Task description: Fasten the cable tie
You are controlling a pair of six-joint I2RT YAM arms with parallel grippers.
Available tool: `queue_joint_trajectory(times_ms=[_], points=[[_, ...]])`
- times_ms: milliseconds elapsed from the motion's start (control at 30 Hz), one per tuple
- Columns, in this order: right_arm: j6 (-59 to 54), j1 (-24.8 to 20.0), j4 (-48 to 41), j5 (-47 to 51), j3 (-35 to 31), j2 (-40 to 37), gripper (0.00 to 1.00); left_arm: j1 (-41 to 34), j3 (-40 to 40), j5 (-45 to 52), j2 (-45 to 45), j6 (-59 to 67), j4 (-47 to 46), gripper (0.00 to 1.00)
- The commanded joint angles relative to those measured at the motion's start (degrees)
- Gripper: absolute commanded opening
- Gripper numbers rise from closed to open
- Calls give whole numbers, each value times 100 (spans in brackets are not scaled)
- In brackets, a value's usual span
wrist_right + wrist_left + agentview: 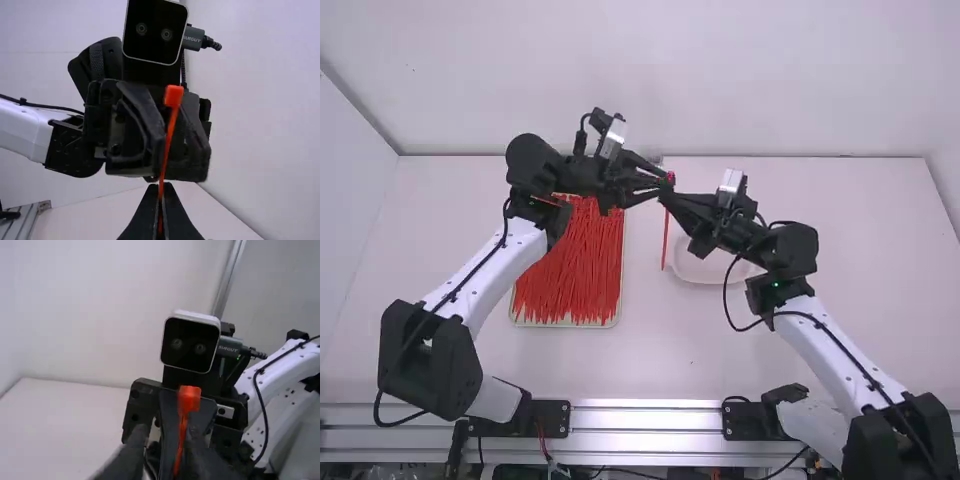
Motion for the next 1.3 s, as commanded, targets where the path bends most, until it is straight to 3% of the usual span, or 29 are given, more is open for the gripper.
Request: queue_joint_trajectory(times_ms=[0,100,133,600,733,833,1100,1267], points=[[13,-13,37,-63,173,39,0,-17,205,-122,0,-42,39,13],[7,42,39,-57,173,39,0,-26,205,-120,2,-42,39,10],[11,63,39,-57,173,39,0,-20,205,-125,0,-42,39,2],[11,-20,37,-50,173,39,1,-50,205,-125,0,-42,42,2],[9,-22,-87,-33,173,39,37,-13,205,-201,0,-50,37,2],[2,-22,-243,-33,173,39,47,11,205,-345,0,-197,90,2],[-210,-22,-931,-57,173,39,53,240,208,-369,0,-1152,1141,2],[-492,-22,-1340,-59,173,39,53,468,273,-387,0,-1451,1130,2]])
